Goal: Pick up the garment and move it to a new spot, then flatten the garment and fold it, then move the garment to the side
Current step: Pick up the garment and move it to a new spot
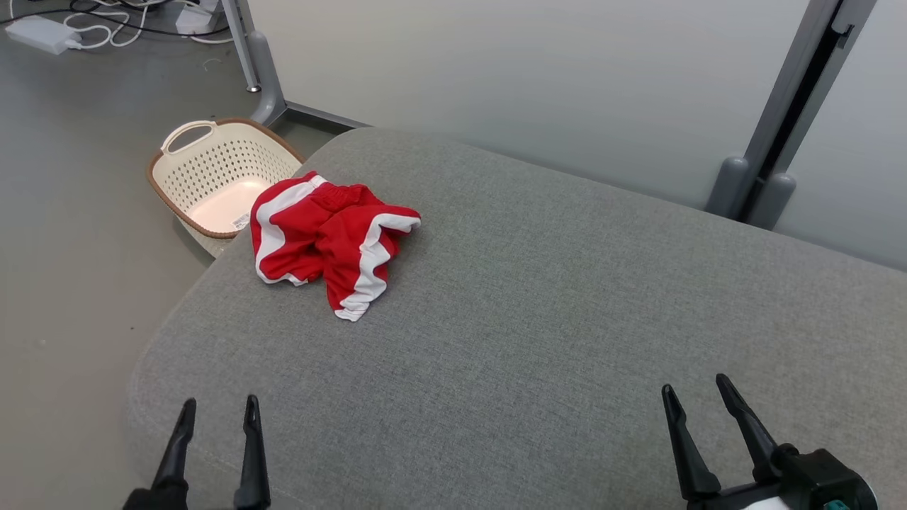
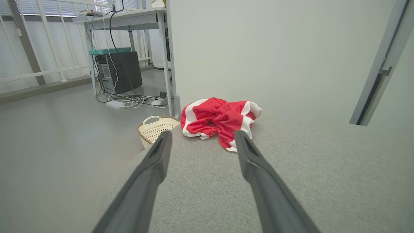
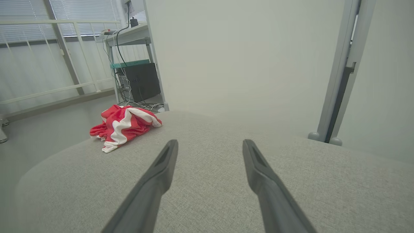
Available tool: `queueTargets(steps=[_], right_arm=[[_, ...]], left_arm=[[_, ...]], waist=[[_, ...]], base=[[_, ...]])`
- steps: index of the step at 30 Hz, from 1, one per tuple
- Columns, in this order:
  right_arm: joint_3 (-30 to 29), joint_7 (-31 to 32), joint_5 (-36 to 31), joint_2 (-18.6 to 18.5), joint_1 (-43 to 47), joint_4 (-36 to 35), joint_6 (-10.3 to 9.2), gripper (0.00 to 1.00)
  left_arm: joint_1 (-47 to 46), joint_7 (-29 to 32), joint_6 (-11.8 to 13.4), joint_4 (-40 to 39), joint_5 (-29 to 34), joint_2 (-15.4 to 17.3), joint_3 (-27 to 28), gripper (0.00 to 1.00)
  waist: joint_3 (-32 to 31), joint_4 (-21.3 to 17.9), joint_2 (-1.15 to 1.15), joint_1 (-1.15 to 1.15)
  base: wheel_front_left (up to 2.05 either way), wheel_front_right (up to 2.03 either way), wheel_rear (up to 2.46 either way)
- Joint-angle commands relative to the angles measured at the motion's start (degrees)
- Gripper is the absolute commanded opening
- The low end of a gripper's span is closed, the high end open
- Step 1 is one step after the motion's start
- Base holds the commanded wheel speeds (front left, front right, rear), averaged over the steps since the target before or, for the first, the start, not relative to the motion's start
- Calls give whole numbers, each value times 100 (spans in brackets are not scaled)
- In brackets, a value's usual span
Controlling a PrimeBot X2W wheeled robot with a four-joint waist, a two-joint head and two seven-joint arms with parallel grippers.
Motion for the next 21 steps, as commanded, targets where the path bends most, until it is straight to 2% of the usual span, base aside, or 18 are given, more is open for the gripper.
queueTargets(steps=[1,5,8,10,14,18,21], right_arm=[[0,-4,2,-92,-77,1,-3,100],[-143,-3,-67,-285,-169,-81,-3,100],[-232,-4,-118,-466,-254,-185,-2,100],[-281,-4,-145,-667,-356,-252,-3,100],[-343,-3,-191,-1068,-583,-383,-3,100],[-479,-4,-213,-1386,-817,-529,-3,100],[-509,-3,-220,-1500,-981,-628,-3,100]], left_arm=[[-357,0,-66,-64,67,17,58,100],[-1241,0,-429,-15,171,147,197,100],[-2168,0,-857,227,-18,342,270,100],[-2822,1,-1010,598,-229,538,248,100],[-4277,220,-1092,1833,-740,1088,-291,100],[-5490,952,-1084,2965,-1530,1508,-890,100],[-6232,1553,-1086,3839,-1875,1685,-1029,100]], waist=[[146,28,0,0],[507,35,0,0],[907,-63,0,0],[1219,-167,0,0],[1823,-355,0,0],[2301,-562,0,0],[2586,-734,0,0]], base=[[0,0,0],[0,0,0],[0,0,0],[0,0,0],[0,0,0],[0,0,0],[0,0,0]])
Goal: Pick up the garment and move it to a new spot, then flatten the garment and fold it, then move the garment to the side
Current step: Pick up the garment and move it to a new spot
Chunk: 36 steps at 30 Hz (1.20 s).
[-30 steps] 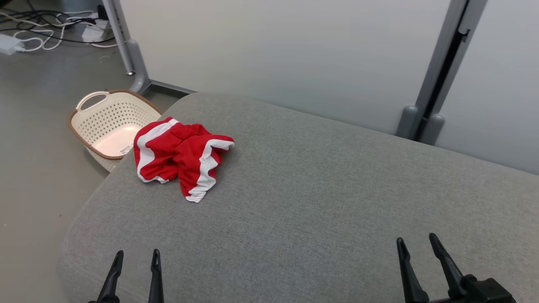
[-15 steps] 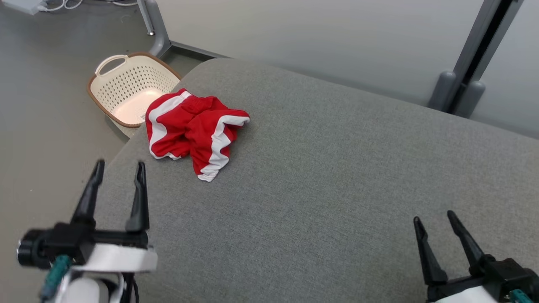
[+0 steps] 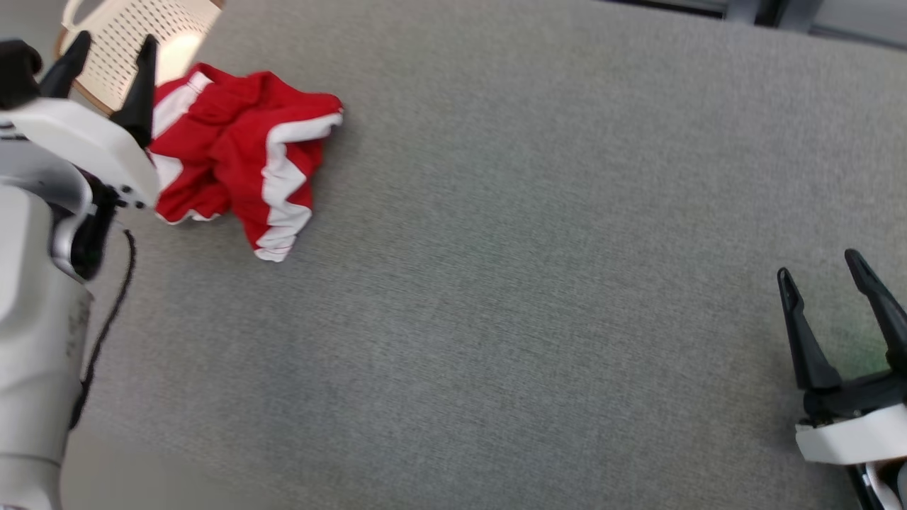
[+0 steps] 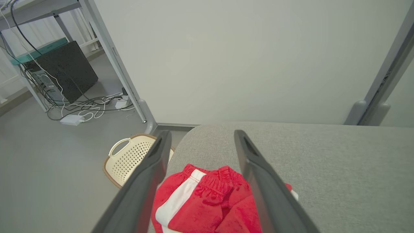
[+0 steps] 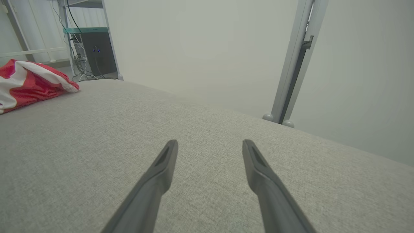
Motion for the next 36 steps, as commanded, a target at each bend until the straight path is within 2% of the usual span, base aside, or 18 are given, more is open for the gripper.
queueTargets(steps=[1,5,9,18,25,27,36], right_arm=[[3,-5,-15,-55,-141,-71,-3,100],[-7,-5,1,-130,-299,-143,-3,100],[-58,-4,5,-151,-313,-126,-4,100],[-73,26,-27,-204,-469,-120,-10,100],[-3,37,-29,-180,-683,-38,-15,100],[24,37,-23,-143,-751,-30,-15,100],[139,13,56,155,-830,-30,-7,100]], left_arm=[[-345,239,3,425,-107,54,-16,100],[-891,546,2,1101,-284,10,-331,100],[-1070,642,2,1213,-621,-33,-689,100],[-1440,1098,2,1824,-921,273,-1745,100],[-1322,1464,0,2152,-1355,184,-2282,100],[-1219,1500,-4,2092,-1487,213,-2481,0],[-1113,289,1,1592,-2260,675,-2737,0]], waist=[[496,-372,0,0],[777,-568,0,0],[931,-651,0,0],[1341,-785,0,0],[1480,-839,0,0],[1458,-867,0,0],[968,-1064,0,0]], base=[[0,0,0],[0,0,0],[0,0,0],[0,0,0],[0,0,0],[0,0,0],[0,0,0]])
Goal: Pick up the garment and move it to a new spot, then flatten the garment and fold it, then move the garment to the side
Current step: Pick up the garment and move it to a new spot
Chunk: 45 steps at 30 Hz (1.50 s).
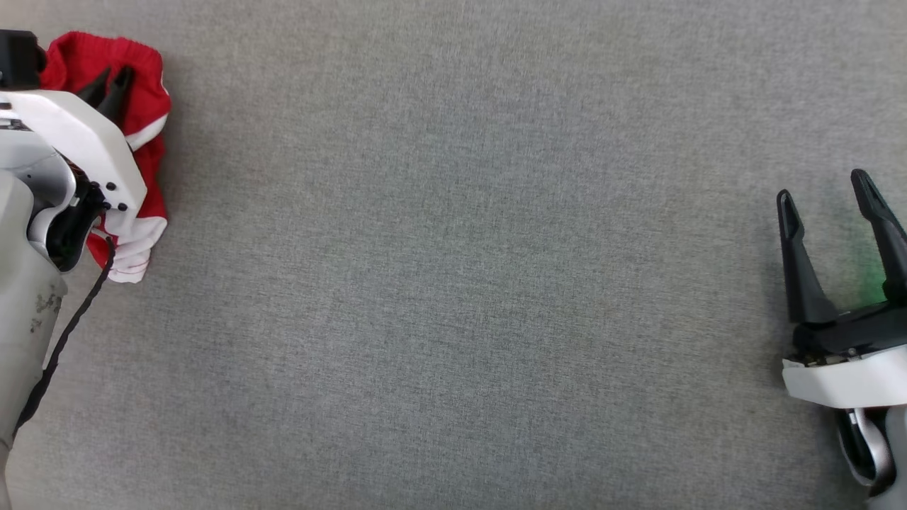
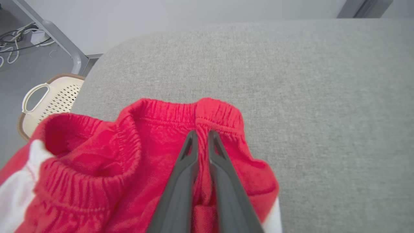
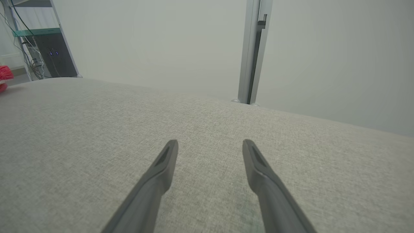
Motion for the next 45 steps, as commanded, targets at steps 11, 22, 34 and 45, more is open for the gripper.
queueTargets(steps=[11,22,34,45], right_arm=[[56,12,172,661,218,305,-13,100],[150,12,231,1169,414,413,-12,100],[-69,13,266,1437,449,264,-12,100],[-317,13,183,1472,562,163,-12,100]], left_arm=[[496,-1220,0,-1295,-1233,431,79,0],[853,-1288,27,-2828,-1984,582,234,0],[908,-1385,499,-4078,-2598,-369,401,0],[2708,-1769,83,-3609,-2515,-1746,110,0]], waist=[[-1421,-575,0,0],[-2423,-1477,0,0],[-2650,-2586,0,0],[-2444,-2376,0,0]], base=[[0,0,0],[0,0,0],[0,0,0],[0,0,0]])
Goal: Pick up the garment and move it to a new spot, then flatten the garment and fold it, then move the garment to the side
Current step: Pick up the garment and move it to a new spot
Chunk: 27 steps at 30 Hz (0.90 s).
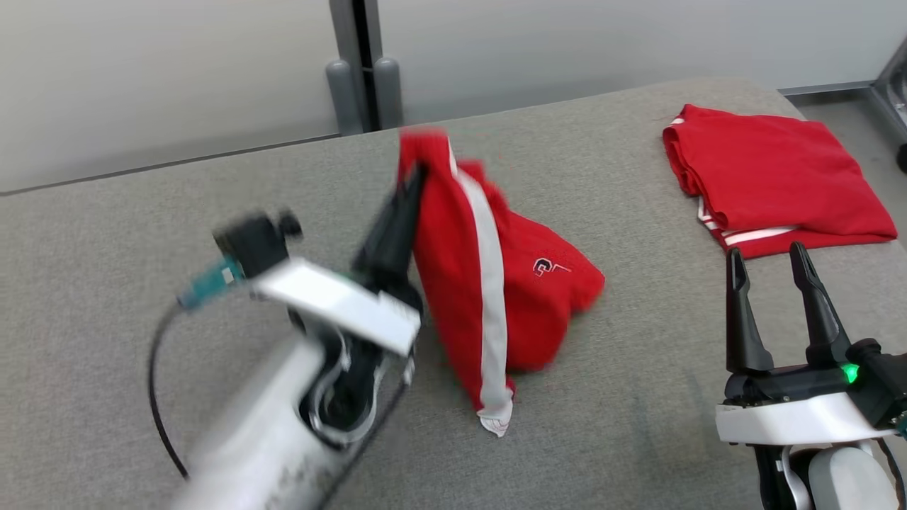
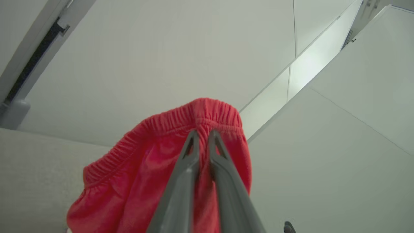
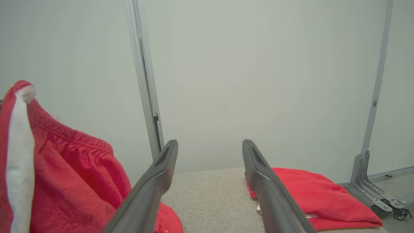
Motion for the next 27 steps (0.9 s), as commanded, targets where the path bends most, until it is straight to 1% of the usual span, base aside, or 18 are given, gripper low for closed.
queueTargets(steps=[1,3,6,9,10,11,12,15,16,21,23,27], right_arm=[[-23,-2,-23,-1,41,-18,-11,100],[-14,-2,-27,-28,66,-8,-11,100],[-59,-1,-36,-70,69,-33,-11,100],[-52,-2,-45,-109,123,-39,-10,100],[-51,-1,-45,-123,137,-33,-10,100],[-61,-2,-36,-133,156,-23,-10,100],[-49,-1,-29,-141,184,-14,-10,100],[33,-1,0,-139,318,33,-11,100],[33,-1,0,-139,318,33,-11,100],[187,-2,77,-136,556,125,-11,100],[257,-1,110,-136,660,169,-11,100],[396,-2,146,-185,881,223,-10,100]], left_arm=[[398,-25,-87,64,48,-61,140,0],[918,-26,-137,166,175,-110,261,0],[1504,-20,-138,2,327,-203,509,0],[1995,-17,-140,-138,507,-199,810,0],[2111,-17,-140,-216,653,-166,881,15],[2252,-18,-140,-259,744,-151,935,45],[2368,-17,-137,-347,899,-126,1030,100],[2791,-17,-133,-605,1435,-84,1489,100],[2791,-17,-133,-605,1435,-84,1489,100],[3532,-17,-130,-1105,2769,-202,2476,100],[3797,-18,-130,-1322,3310,-275,2677,100],[4222,-19,-130,-1657,4417,-283,2891,100]], waist=[[66,106,0,0],[104,200,0,0],[160,350,0,0],[144,513,0,0],[123,565,0,0],[95,622,0,0],[64,676,0,0],[-67,817,0,0],[-67,817,0,0],[-356,1024,0,0],[-481,1100,0,0],[-712,1241,0,0]], base=[[0,0,0],[0,0,0],[0,0,0],[0,0,0],[0,0,0],[0,0,0],[0,0,0],[0,0,0],[0,0,0],[0,0,0],[0,0,0],[0,0,0]])
